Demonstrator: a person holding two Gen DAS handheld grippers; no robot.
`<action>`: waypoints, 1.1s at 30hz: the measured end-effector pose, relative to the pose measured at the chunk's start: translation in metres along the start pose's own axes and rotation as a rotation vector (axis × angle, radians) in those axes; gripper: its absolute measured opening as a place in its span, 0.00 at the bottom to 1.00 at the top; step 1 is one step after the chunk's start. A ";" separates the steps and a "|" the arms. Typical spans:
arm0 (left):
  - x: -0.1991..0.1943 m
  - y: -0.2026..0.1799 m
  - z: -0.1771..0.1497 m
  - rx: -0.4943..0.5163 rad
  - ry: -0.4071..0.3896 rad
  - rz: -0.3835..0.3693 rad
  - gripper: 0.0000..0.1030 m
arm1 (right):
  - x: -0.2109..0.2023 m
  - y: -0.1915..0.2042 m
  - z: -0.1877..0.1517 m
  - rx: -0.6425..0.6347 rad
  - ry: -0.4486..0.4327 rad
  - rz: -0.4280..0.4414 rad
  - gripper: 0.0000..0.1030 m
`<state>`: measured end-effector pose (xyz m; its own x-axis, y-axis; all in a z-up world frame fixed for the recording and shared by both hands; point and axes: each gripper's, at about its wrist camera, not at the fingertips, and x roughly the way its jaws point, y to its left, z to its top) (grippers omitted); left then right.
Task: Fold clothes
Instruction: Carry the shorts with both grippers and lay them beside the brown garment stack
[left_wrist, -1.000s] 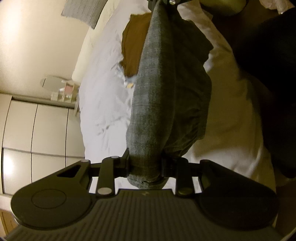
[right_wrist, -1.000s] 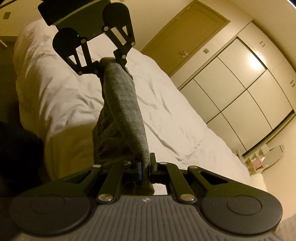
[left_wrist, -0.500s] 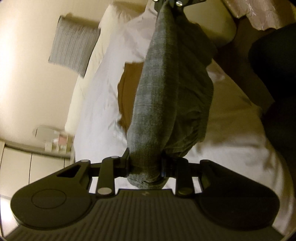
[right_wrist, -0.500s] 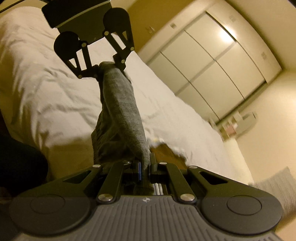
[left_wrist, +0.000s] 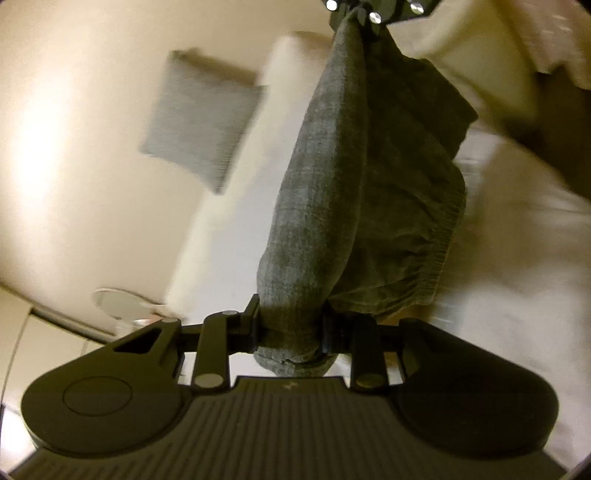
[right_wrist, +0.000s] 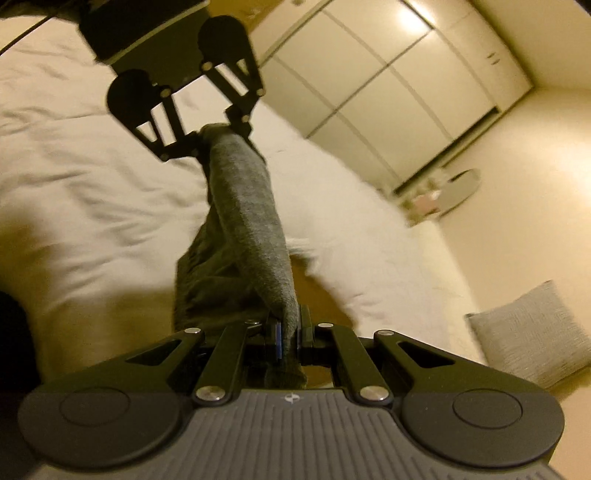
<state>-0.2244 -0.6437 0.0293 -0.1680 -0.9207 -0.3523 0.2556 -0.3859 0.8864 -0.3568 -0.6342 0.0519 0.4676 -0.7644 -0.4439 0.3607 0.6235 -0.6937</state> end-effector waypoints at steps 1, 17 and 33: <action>0.016 0.013 0.000 -0.009 -0.004 0.037 0.25 | 0.011 -0.016 0.004 -0.004 -0.005 -0.035 0.02; 0.175 -0.104 -0.069 -0.108 0.074 -0.092 0.30 | 0.208 0.025 -0.084 -0.091 0.142 -0.019 0.03; 0.168 -0.098 -0.074 -0.014 0.018 0.003 0.24 | 0.200 0.041 -0.090 -0.122 0.168 -0.111 0.06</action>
<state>-0.2075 -0.7651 -0.1389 -0.1497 -0.9228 -0.3549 0.2696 -0.3835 0.8833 -0.3207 -0.7762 -0.1167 0.2855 -0.8503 -0.4421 0.2977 0.5171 -0.8025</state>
